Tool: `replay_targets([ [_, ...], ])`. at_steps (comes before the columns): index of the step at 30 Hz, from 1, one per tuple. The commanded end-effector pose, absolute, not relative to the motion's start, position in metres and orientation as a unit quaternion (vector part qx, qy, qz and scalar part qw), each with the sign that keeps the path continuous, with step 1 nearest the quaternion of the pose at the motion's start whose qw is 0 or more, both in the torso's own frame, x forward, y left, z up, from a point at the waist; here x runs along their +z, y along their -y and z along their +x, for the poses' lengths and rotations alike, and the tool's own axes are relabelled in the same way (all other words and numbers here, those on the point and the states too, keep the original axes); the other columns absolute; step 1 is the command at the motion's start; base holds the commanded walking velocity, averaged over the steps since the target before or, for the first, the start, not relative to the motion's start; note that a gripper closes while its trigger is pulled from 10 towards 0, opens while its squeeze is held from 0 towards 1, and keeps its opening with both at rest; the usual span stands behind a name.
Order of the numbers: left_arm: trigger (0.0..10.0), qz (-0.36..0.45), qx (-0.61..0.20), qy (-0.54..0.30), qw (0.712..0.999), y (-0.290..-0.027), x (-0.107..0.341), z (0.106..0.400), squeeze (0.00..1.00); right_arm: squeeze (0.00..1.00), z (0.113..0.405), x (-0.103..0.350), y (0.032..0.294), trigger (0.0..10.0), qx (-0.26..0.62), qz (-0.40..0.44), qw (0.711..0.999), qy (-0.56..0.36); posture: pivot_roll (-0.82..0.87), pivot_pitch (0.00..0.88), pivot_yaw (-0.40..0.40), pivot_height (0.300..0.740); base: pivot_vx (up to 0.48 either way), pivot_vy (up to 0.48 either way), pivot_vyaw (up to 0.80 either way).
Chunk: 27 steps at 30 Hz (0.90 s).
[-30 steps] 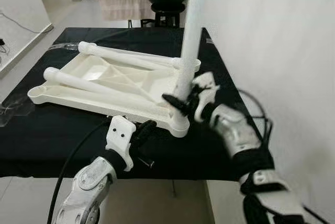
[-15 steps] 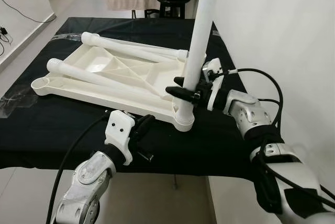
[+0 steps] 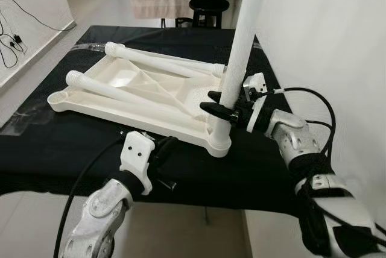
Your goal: Building children table
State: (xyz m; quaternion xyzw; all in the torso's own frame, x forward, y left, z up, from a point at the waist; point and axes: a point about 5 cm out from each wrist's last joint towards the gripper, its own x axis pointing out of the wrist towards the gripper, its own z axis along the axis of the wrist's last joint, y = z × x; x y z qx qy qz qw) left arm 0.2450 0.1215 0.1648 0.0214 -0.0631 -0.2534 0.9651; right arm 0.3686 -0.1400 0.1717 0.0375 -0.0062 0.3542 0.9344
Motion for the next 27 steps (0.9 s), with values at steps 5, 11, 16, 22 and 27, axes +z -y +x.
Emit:
replay_targets([
  [5,10.0,0.017,-0.264,0.056,0.963,-0.121,0.165,0.243,0.0,0.0,0.32,0.116,0.096,0.0,0.243,0.068,0.962,-0.102,0.05,0.079,-0.041,0.74,0.0,0.0,0.0],
  [11,10.0,0.013,-0.261,0.061,0.963,-0.119,0.166,0.245,0.0,0.0,0.358,0.127,0.127,10.0,0.2,0.054,0.973,-0.097,0.07,0.065,-0.048,0.74,0.0,0.0,0.0],
  [16,10.0,0.01,-0.262,0.065,0.963,-0.118,0.168,0.246,0.0,1.0,0.362,0.141,0.121,10.0,0.27,0.087,0.957,-0.069,0.07,0.051,-0.046,0.74,0.0,0.0,0.0],
  [22,10.0,0.009,-0.268,0.063,0.961,-0.114,0.166,0.246,0.0,0.0,0.358,0.162,0.122,10.0,0.372,0.066,0.925,-0.041,0.07,0.037,-0.049,0.74,0.0,0.0,0.0],
  [27,10.0,0.01,-0.262,0.066,0.963,-0.116,0.167,0.247,0.0,0.0,0.367,0.171,0.133,10.0,0.448,0.05,0.892,-0.036,0.08,0.035,-0.055,0.74,0.0,0.0,0.0],
])
